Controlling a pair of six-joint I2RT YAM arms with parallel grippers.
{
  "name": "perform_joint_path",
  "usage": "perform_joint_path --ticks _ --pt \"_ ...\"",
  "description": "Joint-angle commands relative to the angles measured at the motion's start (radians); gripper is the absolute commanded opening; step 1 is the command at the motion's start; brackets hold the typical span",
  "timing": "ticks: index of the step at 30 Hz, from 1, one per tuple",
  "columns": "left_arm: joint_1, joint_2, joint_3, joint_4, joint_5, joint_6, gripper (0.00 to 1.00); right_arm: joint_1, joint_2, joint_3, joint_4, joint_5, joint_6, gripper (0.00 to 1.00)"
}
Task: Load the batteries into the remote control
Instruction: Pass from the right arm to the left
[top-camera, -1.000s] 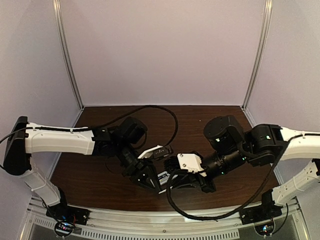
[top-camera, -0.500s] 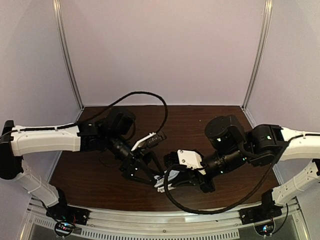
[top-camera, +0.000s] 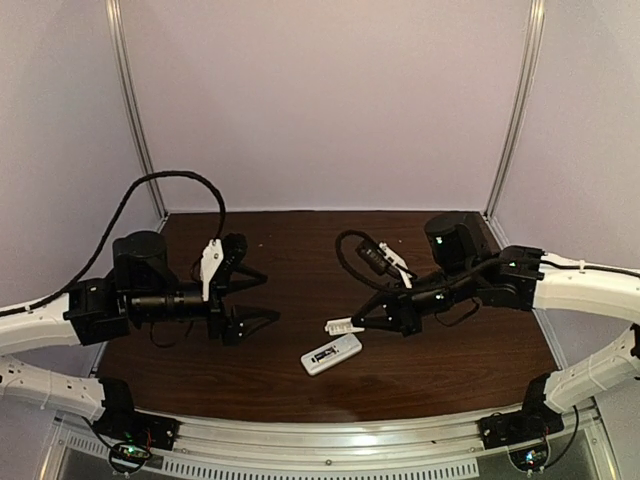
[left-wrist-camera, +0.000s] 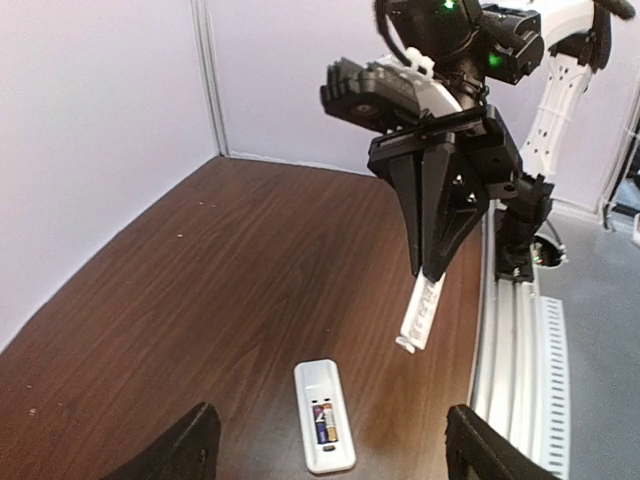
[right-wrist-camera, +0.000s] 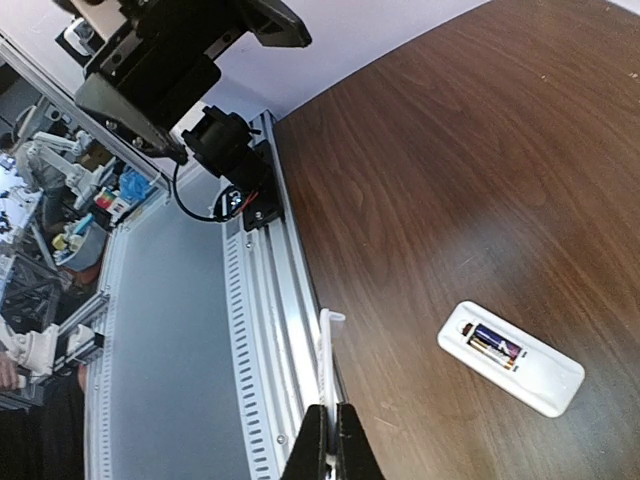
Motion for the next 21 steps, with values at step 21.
perform_joint_path --ticks 21 --pt "-0.316 0.307 0.108 -0.054 -0.426 0.358 0.55 -0.076 0.251 -0.128 0.55 -0.412 0.549 0.0"
